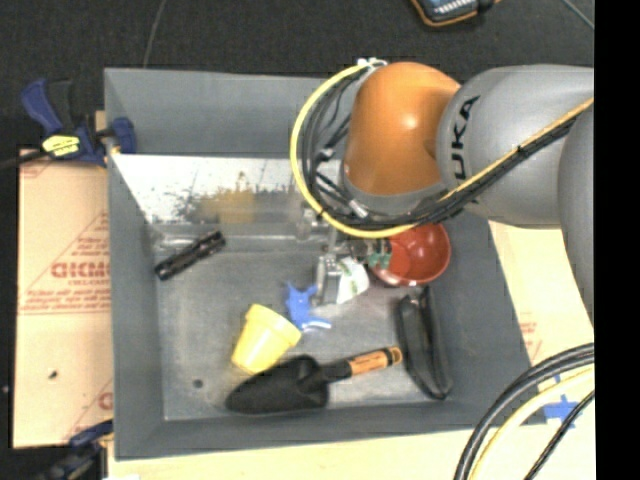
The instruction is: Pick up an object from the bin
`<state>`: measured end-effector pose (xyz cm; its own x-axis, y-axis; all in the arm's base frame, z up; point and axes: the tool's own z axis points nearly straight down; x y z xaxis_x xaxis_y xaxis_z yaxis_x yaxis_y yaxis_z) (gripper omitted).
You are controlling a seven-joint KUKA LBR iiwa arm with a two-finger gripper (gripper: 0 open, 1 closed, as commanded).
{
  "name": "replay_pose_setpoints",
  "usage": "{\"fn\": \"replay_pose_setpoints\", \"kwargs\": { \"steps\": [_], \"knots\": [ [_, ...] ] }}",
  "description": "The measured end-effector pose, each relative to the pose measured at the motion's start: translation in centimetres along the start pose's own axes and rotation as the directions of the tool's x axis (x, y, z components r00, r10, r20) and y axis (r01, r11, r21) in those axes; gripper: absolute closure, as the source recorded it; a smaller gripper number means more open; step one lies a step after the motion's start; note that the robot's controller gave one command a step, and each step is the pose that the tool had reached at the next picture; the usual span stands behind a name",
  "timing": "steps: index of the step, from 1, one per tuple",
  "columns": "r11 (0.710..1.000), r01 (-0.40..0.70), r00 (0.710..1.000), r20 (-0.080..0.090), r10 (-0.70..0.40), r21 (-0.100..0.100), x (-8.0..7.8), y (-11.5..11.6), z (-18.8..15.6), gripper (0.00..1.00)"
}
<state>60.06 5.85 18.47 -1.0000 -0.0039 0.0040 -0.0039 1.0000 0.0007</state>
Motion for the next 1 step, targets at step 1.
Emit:
{"fn": "replay_pose_setpoints", "kwargs": {
  "steps": [1],
  "knots": [
    [1.0, -0.002, 1.0, 0.008, 0.002, -0.001, -0.18, -0.02, -0.45, 0.0]
  ]
}}
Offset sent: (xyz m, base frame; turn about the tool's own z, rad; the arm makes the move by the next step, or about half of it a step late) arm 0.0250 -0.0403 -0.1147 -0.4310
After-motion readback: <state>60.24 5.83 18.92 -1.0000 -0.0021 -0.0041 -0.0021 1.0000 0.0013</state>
